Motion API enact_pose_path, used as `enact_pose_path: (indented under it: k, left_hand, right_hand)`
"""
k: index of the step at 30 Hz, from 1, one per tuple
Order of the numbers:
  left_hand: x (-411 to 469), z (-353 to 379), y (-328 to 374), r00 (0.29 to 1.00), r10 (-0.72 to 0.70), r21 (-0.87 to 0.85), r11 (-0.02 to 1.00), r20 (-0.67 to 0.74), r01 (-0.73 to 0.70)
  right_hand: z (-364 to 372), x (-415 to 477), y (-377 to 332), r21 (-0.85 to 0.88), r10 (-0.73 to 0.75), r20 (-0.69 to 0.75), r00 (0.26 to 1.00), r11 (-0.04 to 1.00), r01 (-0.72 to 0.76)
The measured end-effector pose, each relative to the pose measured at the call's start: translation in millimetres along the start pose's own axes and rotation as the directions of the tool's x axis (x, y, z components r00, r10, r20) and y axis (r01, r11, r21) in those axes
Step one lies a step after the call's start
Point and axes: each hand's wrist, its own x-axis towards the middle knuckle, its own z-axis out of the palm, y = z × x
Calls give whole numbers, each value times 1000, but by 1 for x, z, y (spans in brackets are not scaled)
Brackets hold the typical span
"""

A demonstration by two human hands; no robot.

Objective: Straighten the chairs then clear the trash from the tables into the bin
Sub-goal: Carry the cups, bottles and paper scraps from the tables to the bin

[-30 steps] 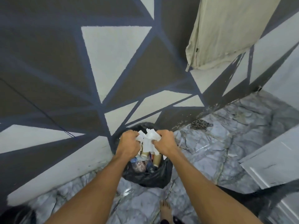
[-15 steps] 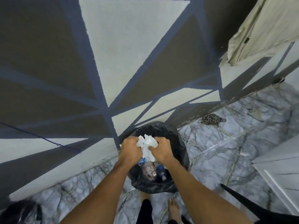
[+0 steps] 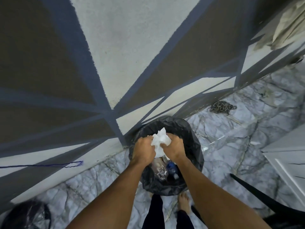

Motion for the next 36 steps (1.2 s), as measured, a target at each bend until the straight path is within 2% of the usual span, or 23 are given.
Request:
enact_pose_path:
  k: [4,9,12,17,22,26,29,33,36]
  left_hand:
    - [5,13,9,995,-19,-120,992,95,30]
    - [-11,21,26,996,-38,-163,985,79,51]
    - [-24,28,32,997,-40,-111,993,61,47]
    - [-54,35,50,997,-71,-83,994,21,73]
    - [-90,36,90,999,-25,-51,998,20,26]
    - [-106,33,130,993,105,11,994,46,-106]
    - [-118,28,180,967,241,44,968,86,-245]
    - [-150,39,247,854,507,16,859,117,-512]
    - [-196,62,288,732,653,-22,749,194,-662]
  right_hand:
    - [-23,0,21,-40,46,-47,998,998,-48]
    - [-47,-7,56,-12,139,-45,989,990,-140]
    - [-56,-18,75,15,180,-3,984,984,-180]
    - [-72,-43,104,15,146,46,988,989,-147]
    - [-103,-77,118,17,81,47,996,996,-82]
    - [-138,-107,115,10,29,-6,1000,1000,-29]
    - [-179,-142,112,1,-7,-159,987,1000,7]
    - [-231,-207,120,17,7,-377,926,1000,-1]
    - [-253,-271,139,30,47,-507,861,999,-36]
